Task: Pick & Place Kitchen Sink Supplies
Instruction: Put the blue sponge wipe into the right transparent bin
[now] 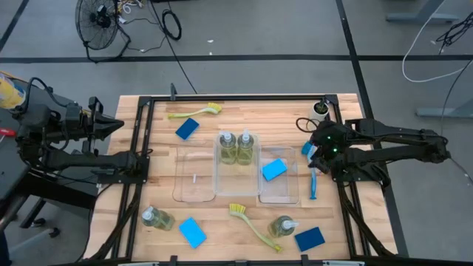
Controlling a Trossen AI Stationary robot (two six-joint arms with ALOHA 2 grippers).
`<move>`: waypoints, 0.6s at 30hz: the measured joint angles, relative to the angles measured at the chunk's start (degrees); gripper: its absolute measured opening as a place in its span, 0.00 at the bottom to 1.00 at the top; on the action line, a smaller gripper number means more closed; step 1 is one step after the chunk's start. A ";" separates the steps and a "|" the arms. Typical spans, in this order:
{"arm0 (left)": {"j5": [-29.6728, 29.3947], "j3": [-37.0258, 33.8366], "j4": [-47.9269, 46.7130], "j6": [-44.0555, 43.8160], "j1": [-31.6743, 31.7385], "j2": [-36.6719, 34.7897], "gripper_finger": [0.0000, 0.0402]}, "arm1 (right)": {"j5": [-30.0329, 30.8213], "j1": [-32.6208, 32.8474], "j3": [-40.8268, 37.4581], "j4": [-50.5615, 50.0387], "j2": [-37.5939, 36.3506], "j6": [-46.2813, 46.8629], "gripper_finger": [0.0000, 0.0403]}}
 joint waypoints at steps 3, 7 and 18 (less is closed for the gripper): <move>-0.01 0.00 0.00 0.00 0.00 0.00 0.05 | -4.79 2.13 0.17 -0.55 0.02 -0.65 0.53; 0.00 0.01 0.00 0.00 0.00 0.00 0.05 | -5.52 6.02 0.17 -1.55 0.02 -1.24 0.53; -0.01 0.00 0.00 0.00 0.01 0.00 0.05 | 0.41 18.47 0.17 -1.92 1.09 -2.59 0.53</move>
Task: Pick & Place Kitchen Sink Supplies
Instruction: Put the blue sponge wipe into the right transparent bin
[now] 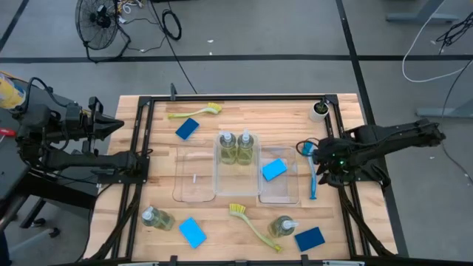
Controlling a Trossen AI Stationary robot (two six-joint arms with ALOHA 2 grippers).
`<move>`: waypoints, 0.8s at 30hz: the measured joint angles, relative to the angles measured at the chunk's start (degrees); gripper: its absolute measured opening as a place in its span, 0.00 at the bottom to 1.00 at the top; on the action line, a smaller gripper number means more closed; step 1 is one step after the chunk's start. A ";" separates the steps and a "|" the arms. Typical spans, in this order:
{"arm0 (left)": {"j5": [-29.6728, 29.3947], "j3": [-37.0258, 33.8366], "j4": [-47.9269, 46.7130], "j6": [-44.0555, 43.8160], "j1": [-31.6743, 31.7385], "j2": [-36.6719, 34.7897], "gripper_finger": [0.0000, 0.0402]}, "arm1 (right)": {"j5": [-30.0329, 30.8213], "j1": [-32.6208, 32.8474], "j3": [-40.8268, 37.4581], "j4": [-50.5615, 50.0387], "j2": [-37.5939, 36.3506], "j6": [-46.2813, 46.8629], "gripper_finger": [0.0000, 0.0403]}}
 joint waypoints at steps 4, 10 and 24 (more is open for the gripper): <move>0.00 0.00 0.00 0.00 0.00 0.00 0.05 | 6.21 4.34 0.00 0.10 1.52 0.66 0.53; -0.01 0.00 0.01 0.00 -0.02 0.00 0.05 | 7.73 9.76 0.00 1.93 4.90 2.91 0.53; 0.00 0.00 0.00 0.00 -0.02 0.00 0.05 | 8.96 22.75 0.00 10.51 12.21 13.13 0.53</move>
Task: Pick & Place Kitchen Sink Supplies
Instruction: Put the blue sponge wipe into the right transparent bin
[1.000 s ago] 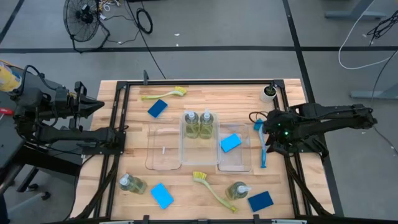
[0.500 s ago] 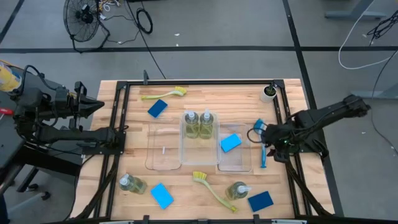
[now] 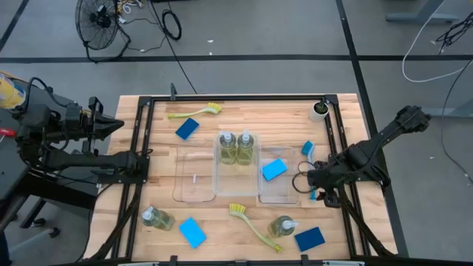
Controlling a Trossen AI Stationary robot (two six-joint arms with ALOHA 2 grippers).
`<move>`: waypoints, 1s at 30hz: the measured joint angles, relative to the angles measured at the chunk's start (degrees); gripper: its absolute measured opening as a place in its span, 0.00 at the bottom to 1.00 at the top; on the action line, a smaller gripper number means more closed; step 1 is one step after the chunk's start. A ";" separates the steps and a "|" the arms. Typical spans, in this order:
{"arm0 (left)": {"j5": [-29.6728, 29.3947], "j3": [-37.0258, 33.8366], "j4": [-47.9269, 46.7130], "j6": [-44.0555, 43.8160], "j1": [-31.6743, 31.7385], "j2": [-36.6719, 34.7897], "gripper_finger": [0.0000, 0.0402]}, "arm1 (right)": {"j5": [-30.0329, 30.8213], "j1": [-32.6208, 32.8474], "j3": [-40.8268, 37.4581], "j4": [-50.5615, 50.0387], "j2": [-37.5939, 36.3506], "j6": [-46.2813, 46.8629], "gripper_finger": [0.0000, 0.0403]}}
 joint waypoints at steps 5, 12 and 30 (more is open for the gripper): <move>-0.01 0.00 0.00 0.01 0.01 0.00 0.05 | 2.91 5.56 0.00 4.35 3.45 1.08 0.53; -0.01 0.00 0.01 0.02 0.01 0.00 0.05 | 4.59 10.12 0.00 10.92 7.19 1.88 0.53; 0.01 0.00 0.01 0.00 0.01 0.00 0.05 | 4.17 18.63 -0.35 21.65 20.59 0.79 0.53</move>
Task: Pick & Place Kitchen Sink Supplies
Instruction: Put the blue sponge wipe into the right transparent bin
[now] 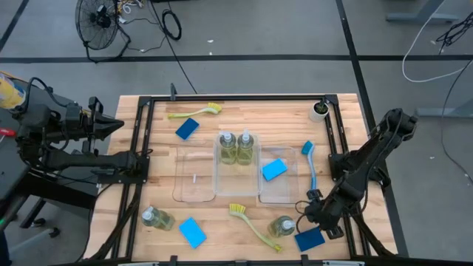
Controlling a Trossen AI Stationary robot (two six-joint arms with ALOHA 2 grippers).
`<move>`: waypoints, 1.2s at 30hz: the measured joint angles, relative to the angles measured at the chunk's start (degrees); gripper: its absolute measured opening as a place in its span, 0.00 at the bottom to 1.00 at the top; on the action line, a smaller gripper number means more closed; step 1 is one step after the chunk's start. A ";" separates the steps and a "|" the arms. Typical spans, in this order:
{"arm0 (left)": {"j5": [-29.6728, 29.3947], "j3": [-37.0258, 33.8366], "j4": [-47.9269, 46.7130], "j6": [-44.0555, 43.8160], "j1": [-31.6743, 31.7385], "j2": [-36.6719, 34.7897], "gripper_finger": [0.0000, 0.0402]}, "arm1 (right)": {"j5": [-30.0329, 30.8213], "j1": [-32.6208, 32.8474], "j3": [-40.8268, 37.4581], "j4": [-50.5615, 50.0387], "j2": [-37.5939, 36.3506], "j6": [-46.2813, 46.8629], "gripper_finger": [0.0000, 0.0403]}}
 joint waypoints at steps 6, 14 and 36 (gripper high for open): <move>0.00 0.00 -0.01 0.00 0.00 0.00 0.05 | 2.52 2.51 -2.45 7.46 1.99 -5.86 0.53; -0.01 0.00 -0.01 0.00 0.01 0.00 0.05 | 3.56 4.93 -5.20 14.24 5.88 -7.32 0.53; -0.02 0.00 0.00 0.02 0.00 0.00 0.05 | 3.22 5.69 -5.79 29.71 12.86 -8.00 0.53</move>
